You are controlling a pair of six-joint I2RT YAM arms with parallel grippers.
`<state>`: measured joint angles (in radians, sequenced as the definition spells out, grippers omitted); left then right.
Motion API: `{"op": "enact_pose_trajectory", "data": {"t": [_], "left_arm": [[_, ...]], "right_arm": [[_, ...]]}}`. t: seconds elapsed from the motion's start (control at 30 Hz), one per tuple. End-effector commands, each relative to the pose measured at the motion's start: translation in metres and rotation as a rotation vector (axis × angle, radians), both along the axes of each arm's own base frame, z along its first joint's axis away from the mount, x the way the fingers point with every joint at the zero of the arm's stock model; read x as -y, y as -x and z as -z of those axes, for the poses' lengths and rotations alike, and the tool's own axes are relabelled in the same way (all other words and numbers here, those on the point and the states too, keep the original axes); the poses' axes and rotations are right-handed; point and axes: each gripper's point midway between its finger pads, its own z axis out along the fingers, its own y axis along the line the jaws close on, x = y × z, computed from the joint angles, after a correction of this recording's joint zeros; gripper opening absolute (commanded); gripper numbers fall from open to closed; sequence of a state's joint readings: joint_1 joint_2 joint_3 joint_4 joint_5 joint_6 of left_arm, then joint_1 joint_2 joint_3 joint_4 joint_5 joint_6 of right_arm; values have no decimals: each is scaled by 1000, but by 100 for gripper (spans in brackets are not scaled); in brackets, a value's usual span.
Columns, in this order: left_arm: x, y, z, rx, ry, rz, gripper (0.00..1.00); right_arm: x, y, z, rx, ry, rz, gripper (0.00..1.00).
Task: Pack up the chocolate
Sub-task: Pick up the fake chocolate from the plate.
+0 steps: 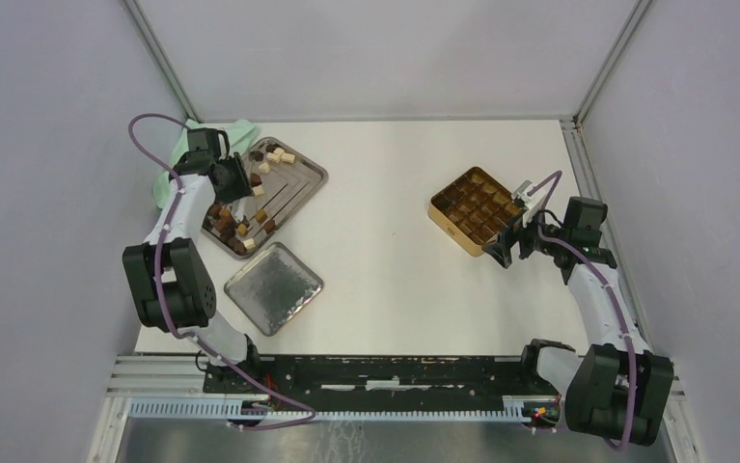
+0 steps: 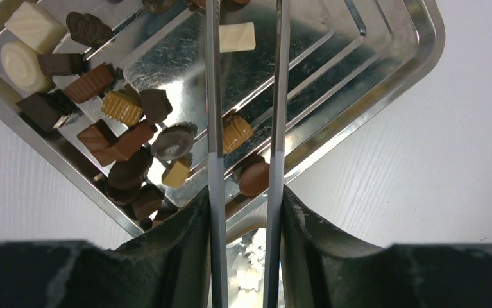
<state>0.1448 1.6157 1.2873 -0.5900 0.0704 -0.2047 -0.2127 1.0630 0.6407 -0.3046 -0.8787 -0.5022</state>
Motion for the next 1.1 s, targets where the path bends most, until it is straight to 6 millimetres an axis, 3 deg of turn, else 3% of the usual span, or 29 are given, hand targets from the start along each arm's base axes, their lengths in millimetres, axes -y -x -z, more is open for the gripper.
{"op": "enact_pose_trajectory", "data": {"t": [0.0,0.33,0.9,1.07], "left_arm": [[-10,-25,-16,67,-29,-21,44],[-14,-31,4,13,-39,-16,44],[25,-25,11,-11,88,98,38],[23,-25,19,-32,48,89,38]], "right_arm": [[-1,-4,2,10,28,-12,98],[-4,-4,7,0,40,-25,98],[-3,-3,9,-1,52,-22,98],[-3,-3,9,-2,53,-23,98]]}}
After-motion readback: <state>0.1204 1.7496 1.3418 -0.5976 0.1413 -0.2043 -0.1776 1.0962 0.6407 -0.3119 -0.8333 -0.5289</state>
